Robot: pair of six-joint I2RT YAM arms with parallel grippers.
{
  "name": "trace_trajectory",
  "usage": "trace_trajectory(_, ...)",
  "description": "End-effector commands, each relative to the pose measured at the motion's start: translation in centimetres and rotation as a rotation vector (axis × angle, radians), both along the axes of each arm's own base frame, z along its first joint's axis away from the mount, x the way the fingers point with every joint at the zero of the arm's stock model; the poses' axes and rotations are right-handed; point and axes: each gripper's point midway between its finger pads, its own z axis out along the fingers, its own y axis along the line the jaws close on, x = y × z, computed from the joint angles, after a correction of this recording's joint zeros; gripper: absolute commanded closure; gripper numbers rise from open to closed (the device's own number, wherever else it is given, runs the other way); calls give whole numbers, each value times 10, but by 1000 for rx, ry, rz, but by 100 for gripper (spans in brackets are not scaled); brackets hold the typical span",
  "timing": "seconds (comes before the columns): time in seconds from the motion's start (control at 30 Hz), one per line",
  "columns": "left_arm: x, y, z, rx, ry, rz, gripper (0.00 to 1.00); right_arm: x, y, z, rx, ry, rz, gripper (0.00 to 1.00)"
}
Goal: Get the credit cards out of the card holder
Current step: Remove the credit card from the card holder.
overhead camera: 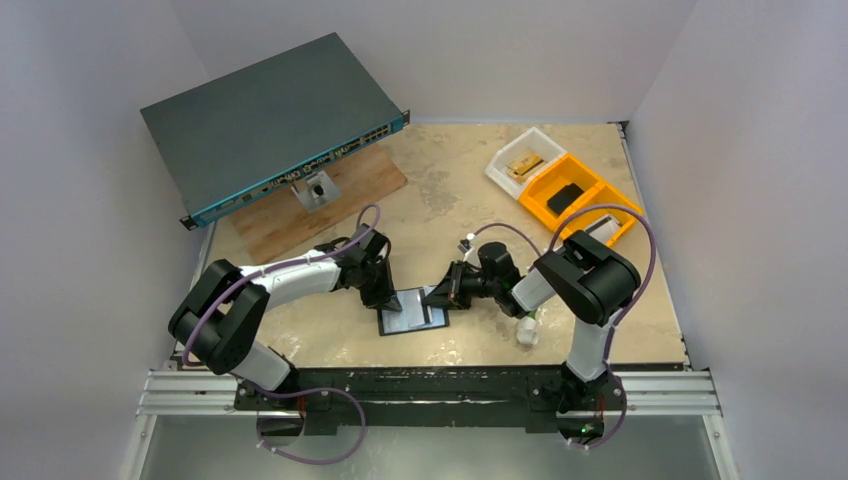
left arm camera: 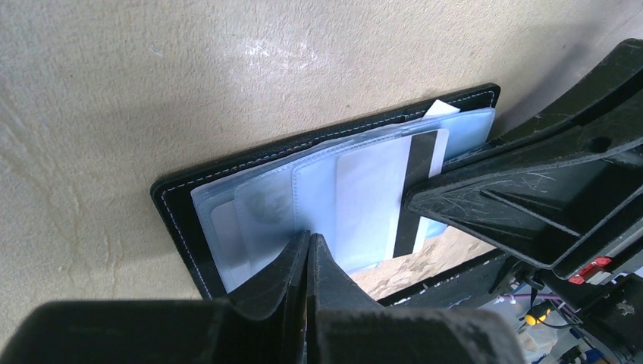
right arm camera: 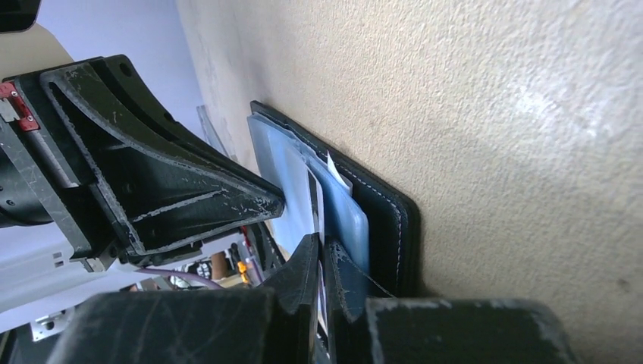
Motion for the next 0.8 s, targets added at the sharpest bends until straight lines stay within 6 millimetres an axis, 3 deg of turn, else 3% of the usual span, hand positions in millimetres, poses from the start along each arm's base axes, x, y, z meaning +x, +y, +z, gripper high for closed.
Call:
trace_trajectory(0.0, -19, 52, -37, 241, 62, 30, 100, 3, -17, -10, -104, -37, -39, 100)
trace_trajectory(0.23, -19, 53, -34, 244, 56, 27, 100, 17, -42, -1, -214, -108, -135, 100)
trace_trajectory(0.43, -14, 43, -27, 195, 31, 8, 100, 20, -43, 18, -209, -151, -143, 100)
trace_trajectory(0.7, 8, 24, 12, 113, -69, -41, 100, 30, -37, 66, -168, -213, -148, 100)
trace_trajectory(0.77, 13, 18, 27, 79, -105, -53, 95, 34, -41, 76, -186, -237, -171, 100)
